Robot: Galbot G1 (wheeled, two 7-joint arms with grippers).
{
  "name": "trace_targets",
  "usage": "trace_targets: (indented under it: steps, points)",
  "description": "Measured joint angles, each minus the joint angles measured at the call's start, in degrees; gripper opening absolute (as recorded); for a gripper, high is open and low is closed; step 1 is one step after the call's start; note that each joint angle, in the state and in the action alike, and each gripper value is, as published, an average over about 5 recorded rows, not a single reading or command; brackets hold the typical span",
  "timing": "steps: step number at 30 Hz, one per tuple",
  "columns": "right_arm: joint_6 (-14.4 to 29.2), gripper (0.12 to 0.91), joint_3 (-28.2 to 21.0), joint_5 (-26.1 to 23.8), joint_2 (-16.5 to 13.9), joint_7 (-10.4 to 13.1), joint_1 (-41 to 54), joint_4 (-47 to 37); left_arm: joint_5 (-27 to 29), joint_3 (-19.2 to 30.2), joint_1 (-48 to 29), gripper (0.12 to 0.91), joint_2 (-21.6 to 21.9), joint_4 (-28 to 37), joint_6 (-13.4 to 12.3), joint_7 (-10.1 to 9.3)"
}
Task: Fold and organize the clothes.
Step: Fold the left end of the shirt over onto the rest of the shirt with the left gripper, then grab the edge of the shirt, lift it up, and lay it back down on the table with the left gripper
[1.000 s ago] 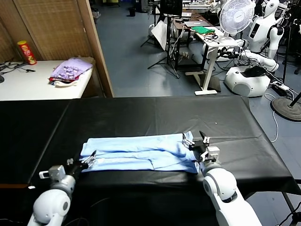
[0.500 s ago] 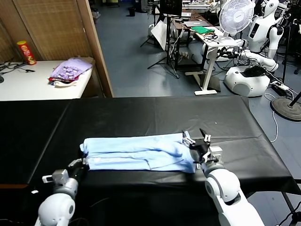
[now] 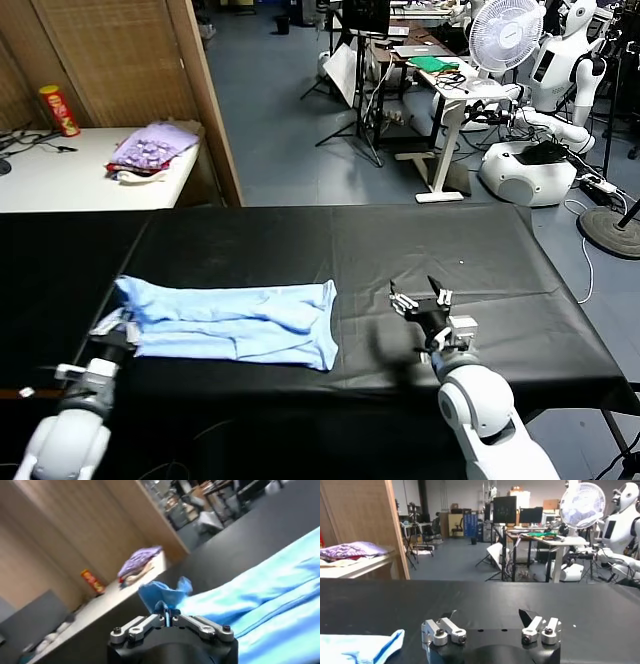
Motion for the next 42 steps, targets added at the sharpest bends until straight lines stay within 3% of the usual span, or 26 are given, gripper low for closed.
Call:
trace_targets:
  steps: [5, 10, 24, 29, 35, 38, 42]
  points:
    - [0.0, 0.798, 0.9, -0.6, 0.3, 0.0, -1.0, 0.2, -10.9, 10.1, -2.3, 0.157, -4.4, -5.5, 5.6, -2.74]
    - [0.0, 0.798, 1.2, -1.4, 0.9, 0.0, -1.4, -0.1, -19.7, 17.0, -4.9, 0.157, -8.5, -6.8, 7.5, -5.24]
    - [-0.1, 0.798, -0.3, -2.7, 1.7, -0.9, -0.2, -1.8, -21.1, 22.3, -8.2, 0.183, -17.2, -3.3, 7.6, -8.11]
    - [0.1, 0.798, -1.7, -2.0, 1.4, -3.1, 0.7, -2.7, -21.5, 23.5, -9.2, 0.423, -20.3, -2.0, 7.6, -8.76]
    - [-0.6, 0.798, -4.8, 1.9, 1.0, -6.5, 2.7, -3.7, -25.5, 24.7, -9.6, 0.71, -23.3, -4.3, 6.2, -7.83]
    - [-0.8, 0.798, -7.6, 1.5, 0.7, -8.1, 4.4, -4.7, -23.4, 24.0, -9.6, 0.785, -23.4, -6.5, 5.0, -6.25]
    - [-0.7, 0.798, -12.4, -1.2, 1.2, -8.4, 7.4, -6.6, -18.9, 21.2, -8.3, 0.797, -21.0, -7.4, 3.1, -5.04]
